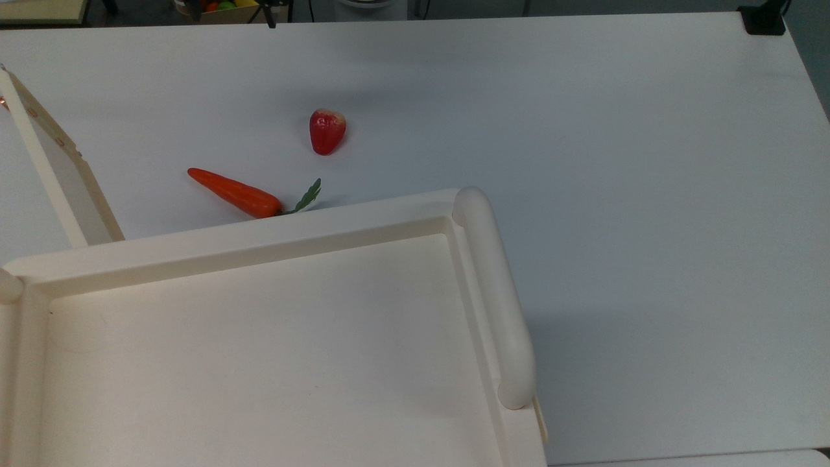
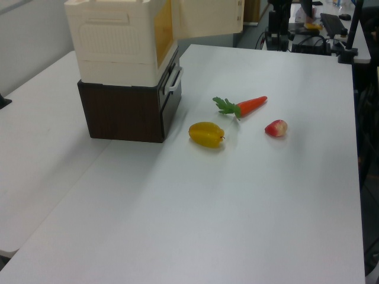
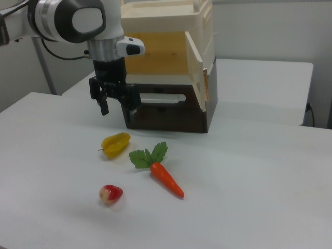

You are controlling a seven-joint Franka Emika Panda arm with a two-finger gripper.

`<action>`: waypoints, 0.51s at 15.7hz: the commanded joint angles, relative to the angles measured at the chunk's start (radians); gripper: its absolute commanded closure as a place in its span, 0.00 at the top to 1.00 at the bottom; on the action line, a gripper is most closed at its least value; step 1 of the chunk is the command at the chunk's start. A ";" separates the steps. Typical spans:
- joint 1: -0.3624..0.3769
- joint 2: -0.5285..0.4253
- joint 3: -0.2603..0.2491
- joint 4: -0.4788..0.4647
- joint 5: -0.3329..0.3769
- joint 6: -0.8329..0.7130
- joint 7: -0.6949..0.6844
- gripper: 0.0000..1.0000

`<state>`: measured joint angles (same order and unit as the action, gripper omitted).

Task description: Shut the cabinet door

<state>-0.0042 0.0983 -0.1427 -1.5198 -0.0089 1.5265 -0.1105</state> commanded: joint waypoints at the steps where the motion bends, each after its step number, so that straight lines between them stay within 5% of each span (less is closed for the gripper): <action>1: 0.012 -0.009 -0.008 -0.005 -0.014 -0.023 0.015 1.00; 8: 0.012 -0.005 -0.008 0.000 0.001 -0.019 0.017 1.00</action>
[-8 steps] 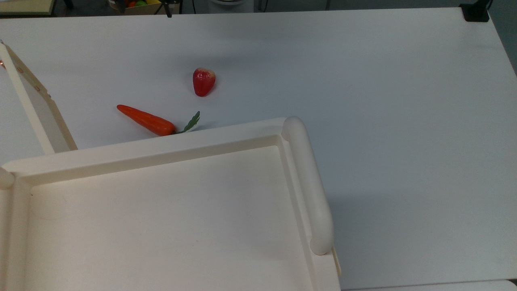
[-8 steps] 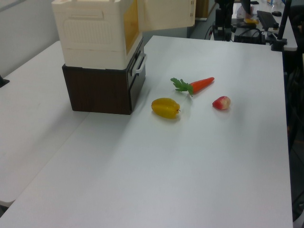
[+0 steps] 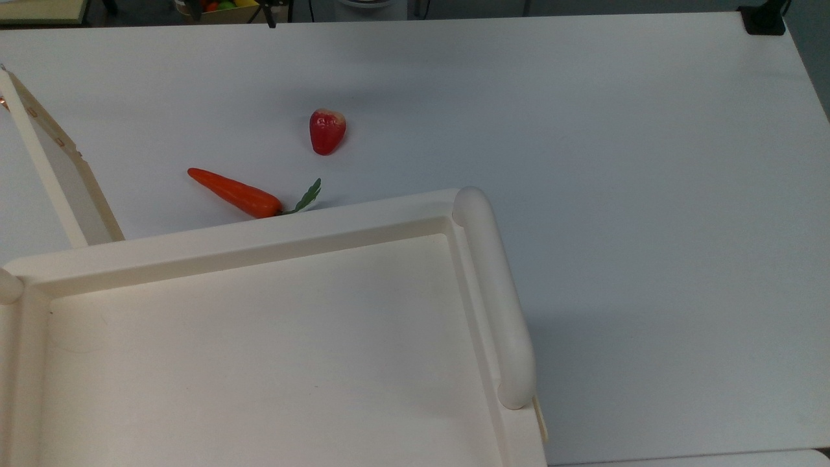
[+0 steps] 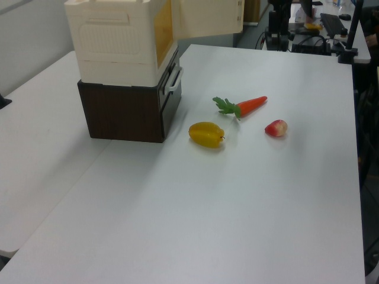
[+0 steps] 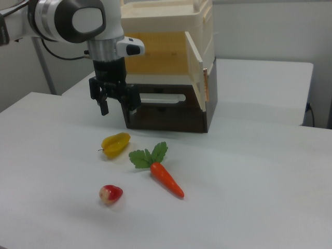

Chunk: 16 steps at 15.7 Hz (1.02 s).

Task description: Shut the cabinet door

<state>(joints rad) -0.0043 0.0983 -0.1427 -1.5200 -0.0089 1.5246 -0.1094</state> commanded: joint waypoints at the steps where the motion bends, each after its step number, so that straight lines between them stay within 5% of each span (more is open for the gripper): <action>1: 0.012 -0.005 -0.006 0.000 0.003 -0.015 0.016 1.00; 16: 0.001 -0.005 -0.009 0.000 0.050 -0.021 -0.055 0.97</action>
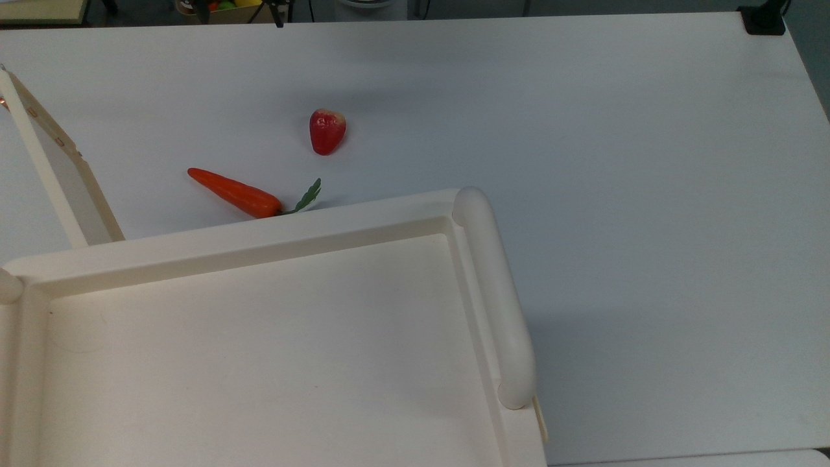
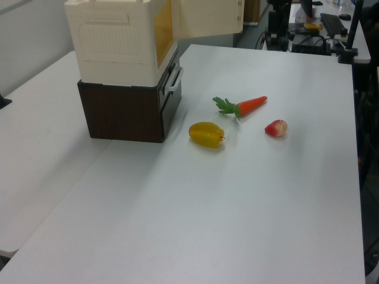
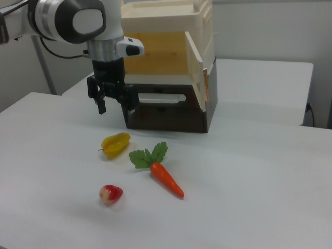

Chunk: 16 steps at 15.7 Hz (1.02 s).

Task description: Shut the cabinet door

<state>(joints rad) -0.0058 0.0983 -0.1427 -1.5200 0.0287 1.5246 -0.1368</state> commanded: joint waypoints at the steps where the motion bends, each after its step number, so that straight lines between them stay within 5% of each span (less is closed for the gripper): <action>1: 0.003 -0.006 -0.009 0.000 0.013 -0.023 -0.027 0.90; 5: 0.003 -0.006 -0.009 0.000 0.013 -0.024 -0.032 0.67; 11: 0.001 -0.008 -0.014 0.000 0.019 -0.027 -0.075 0.04; 16: 0.001 -0.012 -0.037 0.001 0.014 -0.021 -0.119 0.00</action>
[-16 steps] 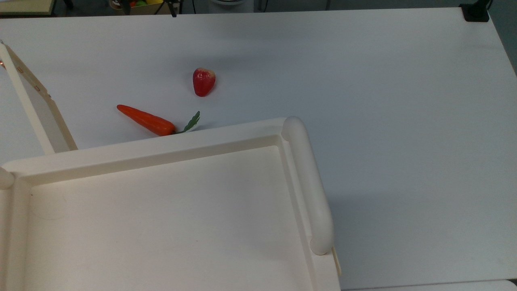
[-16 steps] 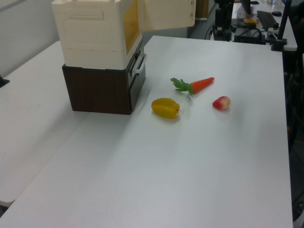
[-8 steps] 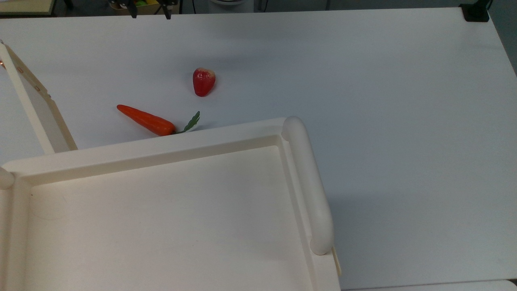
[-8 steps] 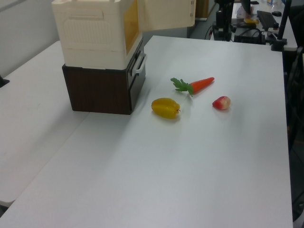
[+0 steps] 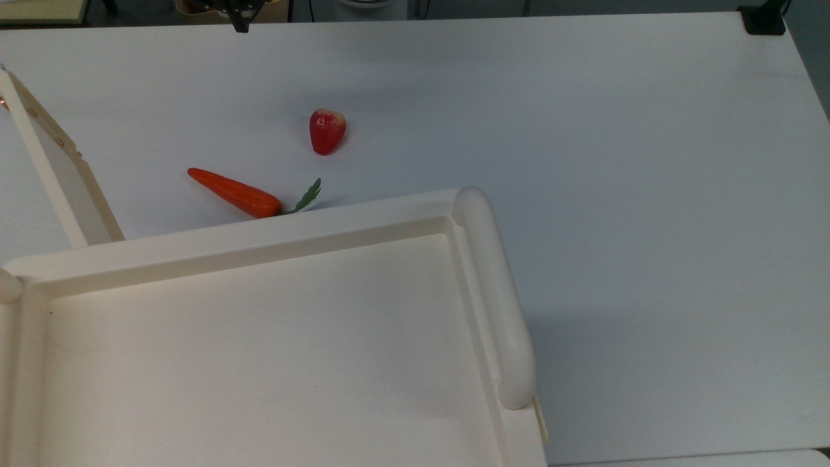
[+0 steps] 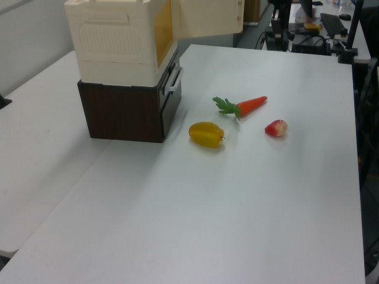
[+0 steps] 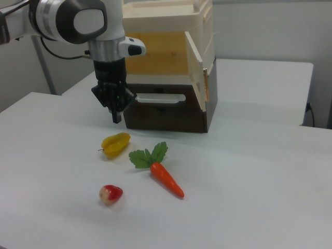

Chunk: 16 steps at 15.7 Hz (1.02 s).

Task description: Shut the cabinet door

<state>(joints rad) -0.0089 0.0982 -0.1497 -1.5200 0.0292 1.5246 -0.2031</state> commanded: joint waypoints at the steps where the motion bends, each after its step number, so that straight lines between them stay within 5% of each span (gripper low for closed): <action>1: 0.006 -0.014 -0.036 0.004 0.011 -0.018 -0.058 0.00; 6: 0.004 -0.006 -0.042 0.029 -0.008 -0.007 -0.158 0.00; 16: 0.004 -0.006 -0.200 0.029 0.031 0.118 -0.625 0.00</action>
<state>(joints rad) -0.0112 0.0966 -0.3068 -1.4900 0.0308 1.6089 -0.7100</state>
